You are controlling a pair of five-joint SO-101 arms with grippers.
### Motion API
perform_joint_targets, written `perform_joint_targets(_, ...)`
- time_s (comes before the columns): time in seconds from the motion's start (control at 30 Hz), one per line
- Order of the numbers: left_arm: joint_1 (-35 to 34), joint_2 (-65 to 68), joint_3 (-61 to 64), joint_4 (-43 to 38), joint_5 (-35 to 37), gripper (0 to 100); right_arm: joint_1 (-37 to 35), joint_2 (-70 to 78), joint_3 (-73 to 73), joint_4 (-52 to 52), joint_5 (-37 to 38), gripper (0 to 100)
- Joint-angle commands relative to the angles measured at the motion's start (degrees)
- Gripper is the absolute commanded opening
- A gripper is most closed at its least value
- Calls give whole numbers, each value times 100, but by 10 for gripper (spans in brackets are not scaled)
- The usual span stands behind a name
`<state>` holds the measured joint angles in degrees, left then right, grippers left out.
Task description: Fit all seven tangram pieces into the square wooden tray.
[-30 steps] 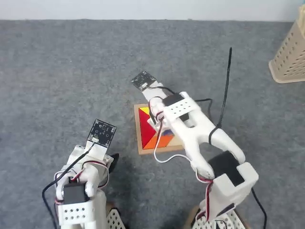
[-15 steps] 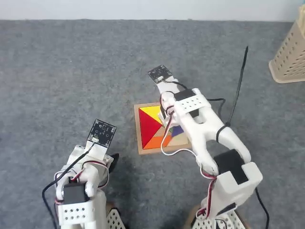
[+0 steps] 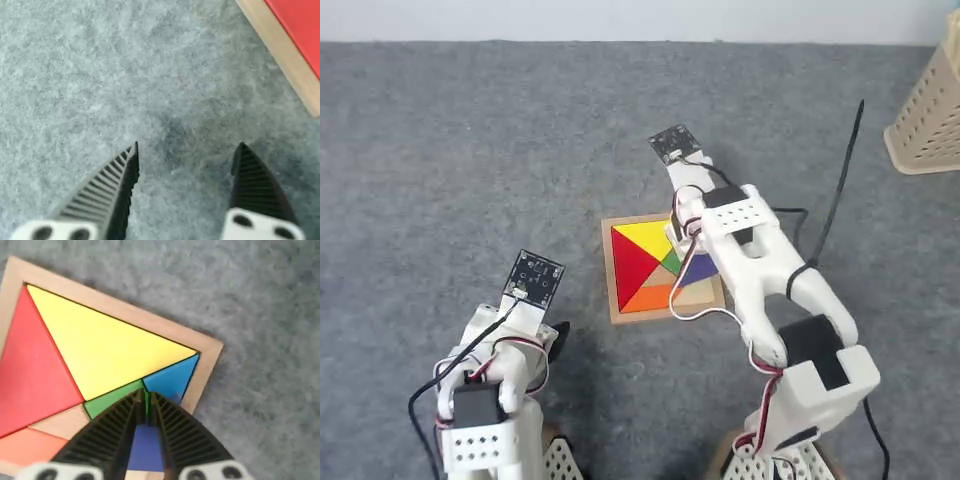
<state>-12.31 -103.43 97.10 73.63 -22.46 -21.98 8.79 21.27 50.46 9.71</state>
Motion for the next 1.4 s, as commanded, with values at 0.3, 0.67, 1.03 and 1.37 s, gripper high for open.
perform_joint_targets(0.3, 18, -97, -48, -9, -18, 280, 48, -1420, 923, 57, -97, 6)
perform_joint_targets(0.67, 18, -97, -48, -9, -18, 280, -84, -2149, 1626, -127, -123, 6)
perform_joint_targets(1.03, 18, -97, -48, -9, -18, 280, 602, -2475, 2075, -1244, -202, 6)
perform_joint_targets(1.37, 18, -97, -48, -9, -18, 280, 585, -1508, 1530, -875, -193, 6)
